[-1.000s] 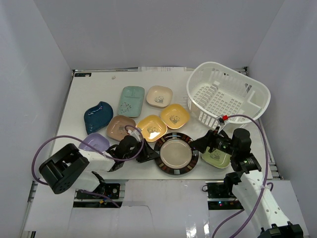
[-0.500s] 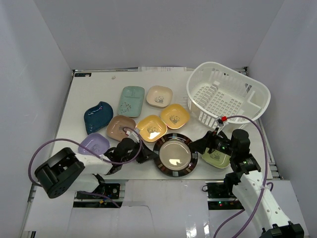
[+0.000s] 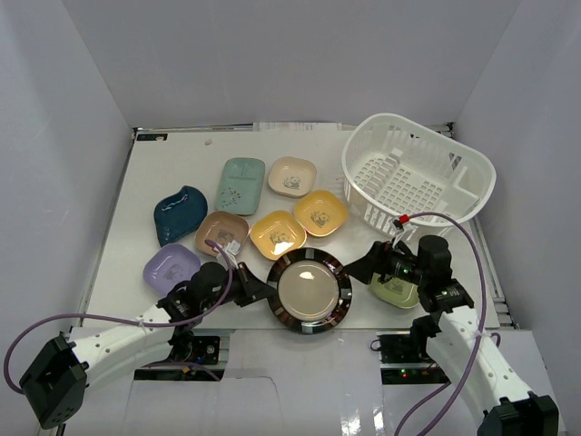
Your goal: Place the plates into the plastic bin on the countertop
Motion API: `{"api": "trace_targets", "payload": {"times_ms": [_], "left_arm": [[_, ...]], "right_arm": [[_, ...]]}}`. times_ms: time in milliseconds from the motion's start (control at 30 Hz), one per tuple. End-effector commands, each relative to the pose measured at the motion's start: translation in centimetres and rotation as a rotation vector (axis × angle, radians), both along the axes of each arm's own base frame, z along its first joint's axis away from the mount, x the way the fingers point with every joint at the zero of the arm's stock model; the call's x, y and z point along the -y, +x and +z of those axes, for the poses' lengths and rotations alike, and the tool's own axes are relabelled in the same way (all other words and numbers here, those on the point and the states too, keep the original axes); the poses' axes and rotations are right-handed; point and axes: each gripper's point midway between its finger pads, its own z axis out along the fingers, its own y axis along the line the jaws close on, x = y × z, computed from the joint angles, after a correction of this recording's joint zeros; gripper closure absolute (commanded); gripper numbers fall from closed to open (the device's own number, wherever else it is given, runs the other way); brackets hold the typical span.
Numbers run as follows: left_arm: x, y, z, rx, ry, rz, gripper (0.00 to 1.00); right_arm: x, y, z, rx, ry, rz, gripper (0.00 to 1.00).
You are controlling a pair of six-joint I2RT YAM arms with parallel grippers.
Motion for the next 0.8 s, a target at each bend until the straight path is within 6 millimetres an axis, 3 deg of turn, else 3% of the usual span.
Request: {"api": "trace_targets", "payload": {"times_ms": [0, 300, 467, 533, 633, 667, 733, 767], "left_arm": [[2.3, 0.5, 7.6, 0.117, -0.212, -0.052, 1.00], [3.3, 0.5, 11.1, 0.199, -0.300, -0.102, 1.00], [3.8, 0.6, 13.4, 0.260, -0.330, -0.126, 1.00], [4.0, 0.8, 13.8, 0.274, -0.321, -0.134, 1.00], [4.3, 1.1, 13.9, 0.284, -0.293, -0.141, 0.99], [4.3, 1.2, 13.9, 0.288, -0.287, -0.138, 0.96], [4.2, 1.6, 14.0, 0.297, -0.260, -0.125, 0.92], [4.1, 1.7, 14.0, 0.301, -0.250, -0.120, 0.88]], "right_arm": [[-0.1, 0.0, -0.7, 0.004, -0.019, 0.012, 0.02], [0.2, -0.3, -3.1, -0.043, -0.051, -0.008, 0.07], [0.0, -0.6, -3.4, -0.051, -0.042, 0.005, 0.11], [-0.4, -0.9, -3.0, -0.053, -0.019, 0.033, 0.19], [-1.3, -1.4, -1.8, -0.040, 0.055, 0.085, 0.44], [-1.5, -1.6, -1.6, -0.043, 0.075, 0.098, 0.55], [-2.0, -1.9, -0.8, -0.049, 0.122, 0.123, 0.67], [-2.1, -2.0, -0.6, -0.053, 0.132, 0.129, 0.79]]}}
